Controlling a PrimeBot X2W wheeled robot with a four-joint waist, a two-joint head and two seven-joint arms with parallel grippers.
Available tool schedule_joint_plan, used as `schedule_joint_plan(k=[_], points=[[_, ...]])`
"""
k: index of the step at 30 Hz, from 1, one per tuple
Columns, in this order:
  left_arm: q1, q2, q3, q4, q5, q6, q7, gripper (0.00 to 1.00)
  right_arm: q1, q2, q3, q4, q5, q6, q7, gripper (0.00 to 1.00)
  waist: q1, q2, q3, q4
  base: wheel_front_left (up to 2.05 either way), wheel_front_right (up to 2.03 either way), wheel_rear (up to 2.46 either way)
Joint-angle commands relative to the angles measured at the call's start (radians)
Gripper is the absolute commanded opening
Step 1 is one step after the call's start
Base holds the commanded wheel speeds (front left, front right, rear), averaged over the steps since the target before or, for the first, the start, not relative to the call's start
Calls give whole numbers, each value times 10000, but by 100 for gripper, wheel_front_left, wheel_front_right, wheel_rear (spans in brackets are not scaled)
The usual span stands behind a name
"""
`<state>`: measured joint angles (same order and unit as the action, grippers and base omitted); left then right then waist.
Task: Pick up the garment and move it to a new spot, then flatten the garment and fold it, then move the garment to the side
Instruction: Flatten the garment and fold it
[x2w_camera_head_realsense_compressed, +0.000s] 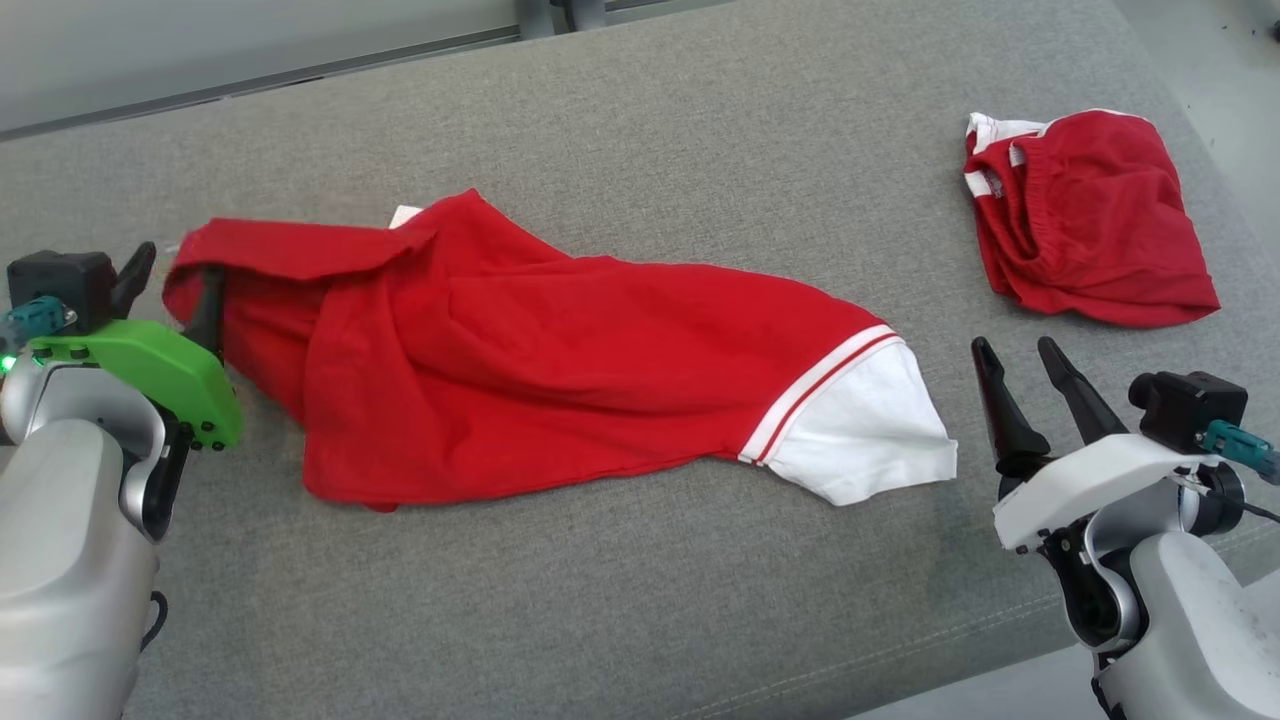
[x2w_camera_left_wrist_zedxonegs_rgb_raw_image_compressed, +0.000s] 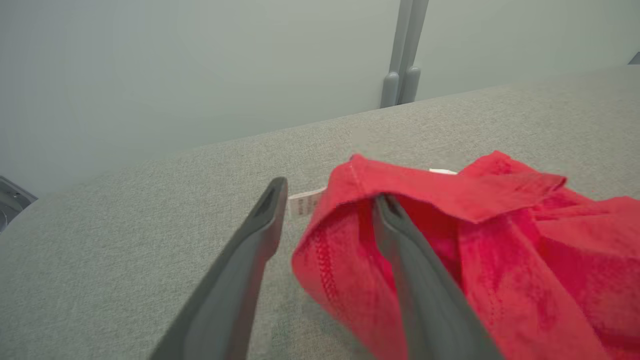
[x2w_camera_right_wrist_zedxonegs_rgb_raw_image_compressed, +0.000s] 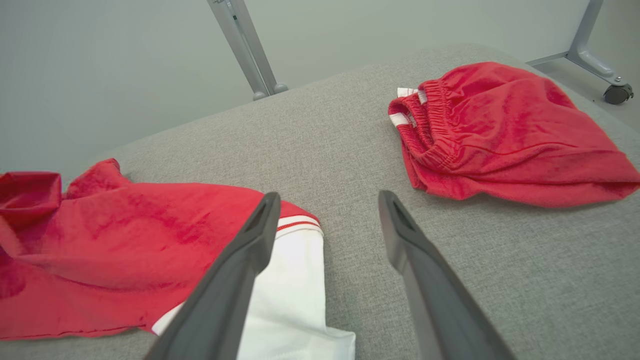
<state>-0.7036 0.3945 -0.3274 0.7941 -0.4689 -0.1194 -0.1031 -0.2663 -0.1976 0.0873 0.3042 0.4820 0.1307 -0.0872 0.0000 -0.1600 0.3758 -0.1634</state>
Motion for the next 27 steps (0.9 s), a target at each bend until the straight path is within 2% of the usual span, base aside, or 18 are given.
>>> schedule_joint_plan(k=[1,7,14,22,27], points=[[-105,42,40,93,-118,-20,-111,100,0,-32,5,53,45,0,-75,100,0,0,-22,14,0,0,0],[22,91,118,707,-624,-84,-90,100,121,-99,41,178,61,0,-81,100,0,0,-243,125,0,0,0],[473,19,444,761,-1063,-91,-629,100,313,-47,47,223,73,0,-100,100,0,0,-593,369,0,0,0],[1707,-641,358,-199,-1298,100,-1133,100,670,26,-145,186,30,0,-95,100,0,0,-932,757,0,0,0],[2890,-1301,298,-981,-1650,343,-1059,100,865,103,-213,132,19,0,-41,100,0,0,-1043,921,0,0,0]])
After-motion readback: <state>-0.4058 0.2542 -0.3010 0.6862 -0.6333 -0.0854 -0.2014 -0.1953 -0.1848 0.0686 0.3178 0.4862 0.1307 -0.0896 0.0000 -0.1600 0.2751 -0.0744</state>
